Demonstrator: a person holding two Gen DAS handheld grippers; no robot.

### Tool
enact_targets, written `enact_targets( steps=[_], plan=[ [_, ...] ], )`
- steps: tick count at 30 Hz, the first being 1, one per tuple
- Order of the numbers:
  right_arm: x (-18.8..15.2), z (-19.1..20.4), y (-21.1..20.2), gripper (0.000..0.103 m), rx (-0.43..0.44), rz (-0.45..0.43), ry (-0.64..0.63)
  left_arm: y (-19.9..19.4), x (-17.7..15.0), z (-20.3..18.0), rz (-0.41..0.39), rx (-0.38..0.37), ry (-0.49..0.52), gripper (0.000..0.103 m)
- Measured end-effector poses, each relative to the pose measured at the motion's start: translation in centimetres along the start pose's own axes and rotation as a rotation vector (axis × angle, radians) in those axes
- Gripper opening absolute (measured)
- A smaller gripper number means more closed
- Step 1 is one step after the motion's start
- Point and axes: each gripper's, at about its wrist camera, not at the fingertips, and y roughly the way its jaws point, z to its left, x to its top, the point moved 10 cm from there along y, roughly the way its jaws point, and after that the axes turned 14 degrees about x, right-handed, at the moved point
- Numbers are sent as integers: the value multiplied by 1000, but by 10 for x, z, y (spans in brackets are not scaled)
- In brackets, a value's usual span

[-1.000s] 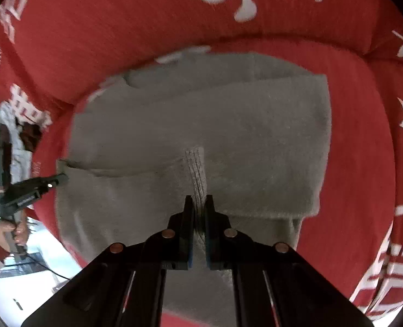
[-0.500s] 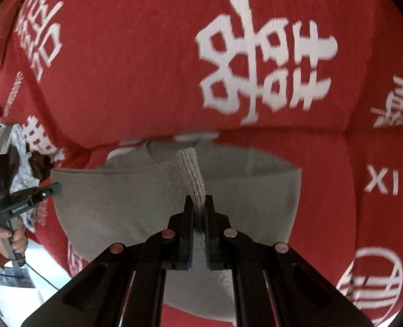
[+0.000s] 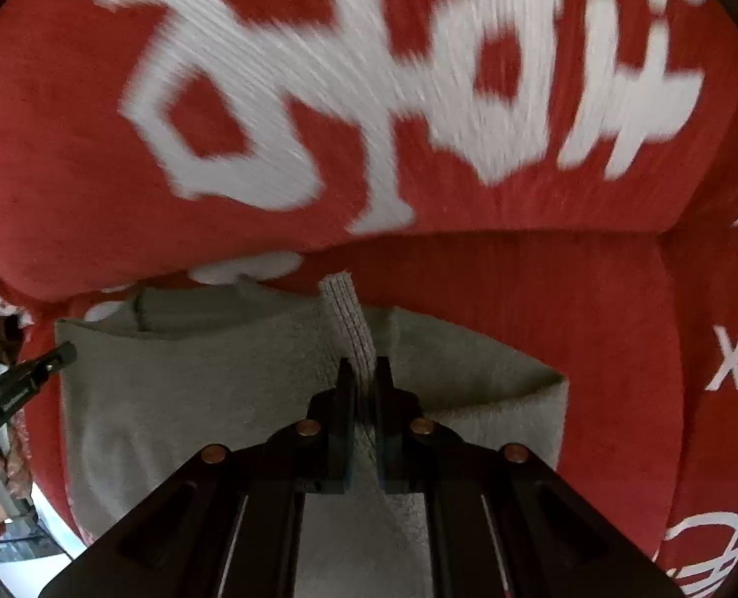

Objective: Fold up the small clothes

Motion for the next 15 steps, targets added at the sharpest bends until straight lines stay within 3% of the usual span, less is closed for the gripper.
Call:
enact_targets(
  steps=[4, 6, 7, 10, 12, 15],
  plan=[
    [-2, -14, 9, 9, -24, 8, 48, 9, 0, 19, 14, 105, -65, 13],
    [0, -25, 2, 35, -73, -14, 112, 3, -1, 34, 15, 157, -96, 13],
    [0, -31, -3, 36, -92, -26, 143, -1, -3, 39, 24, 148, -104, 13],
    [-3, -33, -21, 34, -77, -54, 176, -25, -12, 49, 13, 97, -98, 13],
    [-7, -30, -42, 21, -83, -90, 153, -45, -19, 57, -24, 103, -76, 13],
    [-27, -18, -68, 17, -59, -128, 141, -69, -41, 53, -40, 66, -36, 13]
  ],
)
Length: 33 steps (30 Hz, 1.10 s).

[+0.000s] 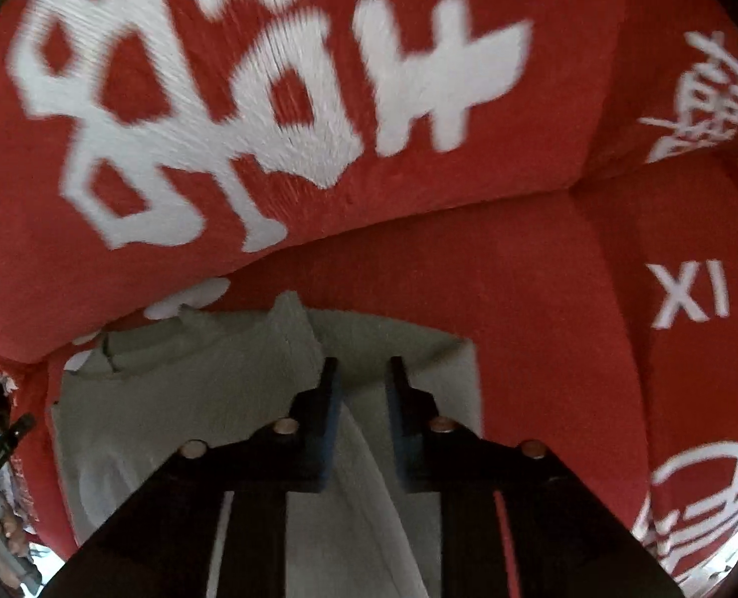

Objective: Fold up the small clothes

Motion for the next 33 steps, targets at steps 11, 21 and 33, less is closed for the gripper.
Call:
enact_targets(
  steps=[11, 21, 33],
  plan=[
    [-129, 32, 7, 17, 47, 176, -75, 30, -131, -27, 221, -44, 52, 13],
    [-149, -17, -14, 13, -59, 250, -136, 15, -165, 6, 229, -15, 29, 13],
    [-198, -28, -48, 54, 379, 137, 489, 19, -187, 25, 461, -347, -484, 19]
  ],
)
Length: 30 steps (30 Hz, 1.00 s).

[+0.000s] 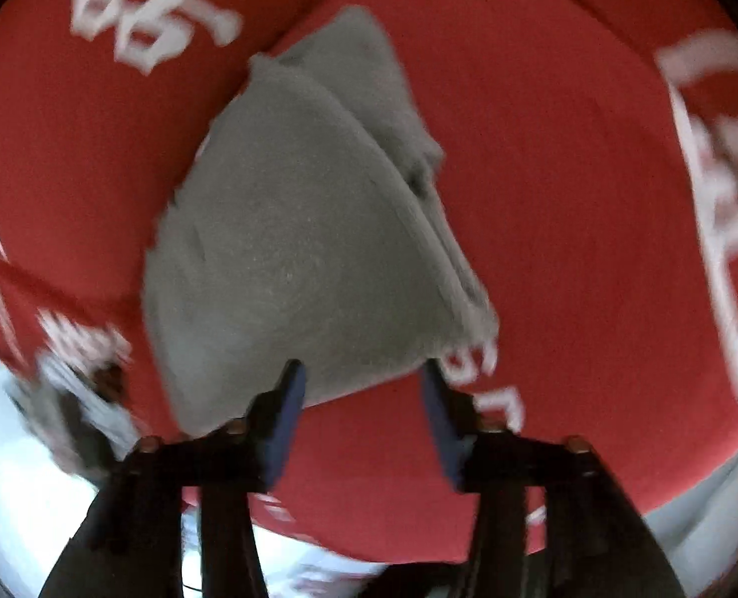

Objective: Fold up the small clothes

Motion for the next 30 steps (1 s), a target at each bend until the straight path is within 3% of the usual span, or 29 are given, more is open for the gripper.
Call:
enact_targets(
  steps=[1, 2, 3, 5, 8, 11, 15, 20, 23, 24, 27, 30],
  plan=[
    [-1, -5, 0, 54, 19, -17, 35, -2, 4, -1, 2, -12, -16, 33],
    [0, -10, 1, 54, 38, -36, 69, -2, 3, -1, 0, -22, -35, 73],
    [1, -15, 2, 54, 57, -54, 105, -5, 4, 0, -18, -2, -42, 93],
    [6, -21, 6, 54, 80, -80, 144, -8, 4, -4, -51, 25, -5, 93],
    [15, -28, 12, 52, 102, -133, 214, -9, 1, -14, -34, 54, 24, 93],
    [19, -28, 16, 8, 50, -129, 232, -9, 5, -14, -45, 92, 28, 93],
    [23, 0, 8, 7, -16, -84, 15, -14, 9, -2, -93, 164, 73, 93],
    [28, -24, 17, 8, -91, -45, 20, -18, 9, 5, -122, 204, 114, 93],
    [19, -17, 7, 28, -189, -72, -40, -22, 6, 10, -129, 210, 169, 93],
    [16, -10, 10, 28, -199, -68, -62, -25, 4, 13, -128, 208, 189, 93],
    [-12, 21, 20, 28, -89, 7, -119, -33, 4, 17, -166, 221, 216, 93],
    [-53, 63, 70, 28, 38, 158, -155, -46, 6, 26, -207, 215, 219, 93]
  ],
)
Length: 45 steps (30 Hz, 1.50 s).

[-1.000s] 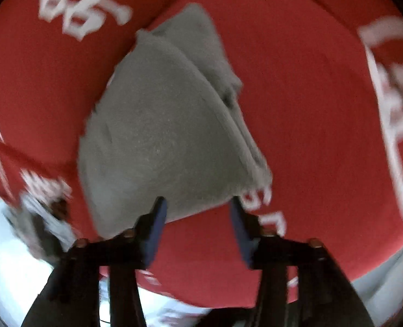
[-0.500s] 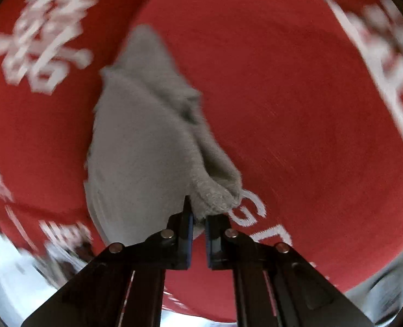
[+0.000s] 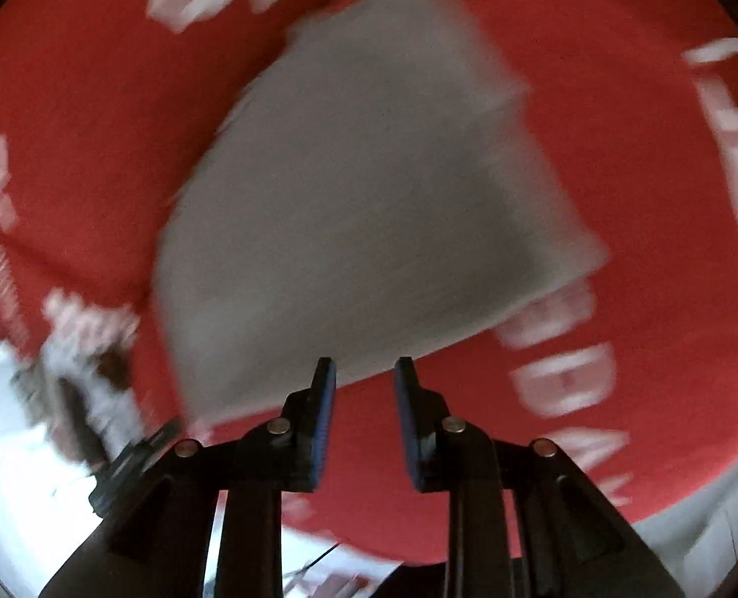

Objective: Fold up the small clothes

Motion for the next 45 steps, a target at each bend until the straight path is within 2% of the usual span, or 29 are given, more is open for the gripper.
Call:
enact_targets(
  steps=[1, 3, 6, 8, 12, 17, 19, 21, 24, 27, 30, 32, 34, 36, 40, 43, 45],
  plan=[
    [-10, 13, 23, 28, 28, 53, -12, -3, 0, 4, -9, -13, 0, 93],
    [-30, 34, 70, 35, 71, 141, -18, -9, -1, 10, -29, -18, 5, 93],
    [-51, 56, 133, 36, 163, 216, 42, -17, 1, 24, -77, -17, 22, 93],
    [-63, 63, 162, 36, 209, 233, 80, -23, 1, 35, -107, -17, 25, 93],
    [-73, 68, 213, 36, 248, 221, 127, -26, 1, 46, -139, -40, 33, 93],
    [-67, 70, 214, 38, 305, 106, 183, -34, 1, 58, -188, -29, 59, 93],
    [-62, 73, 215, 15, 279, 85, 180, -36, 2, 60, -201, -30, 71, 93],
    [-60, 80, 213, 12, 256, 85, 143, -39, 2, 62, -213, -42, 85, 93],
    [-67, 81, 218, 11, 187, 100, 77, -39, -1, 62, -204, -82, 101, 93],
    [-70, 71, 223, 11, 147, 90, 62, -38, -4, 60, -200, -81, 129, 93],
    [-73, 79, 222, 12, 93, 96, 7, -43, -5, 58, -210, -82, 142, 93],
    [-80, 85, 219, 17, 45, 143, -31, -44, -3, 58, -204, -81, 137, 93],
    [-91, 91, 214, 17, -2, 219, -85, -42, 0, 62, -178, -49, 124, 93],
    [-94, 99, 205, 17, -52, 237, -167, -40, 2, 63, -158, -43, 114, 93],
    [-75, 107, 168, 17, -150, 157, -314, -28, 5, 61, -136, -26, 112, 93],
    [-49, 101, 153, 17, -244, 90, -344, -13, 1, 56, -96, 6, 120, 93],
    [-38, 92, 153, 17, -281, 81, -342, -7, -3, 52, -72, 18, 123, 93]
  ],
)
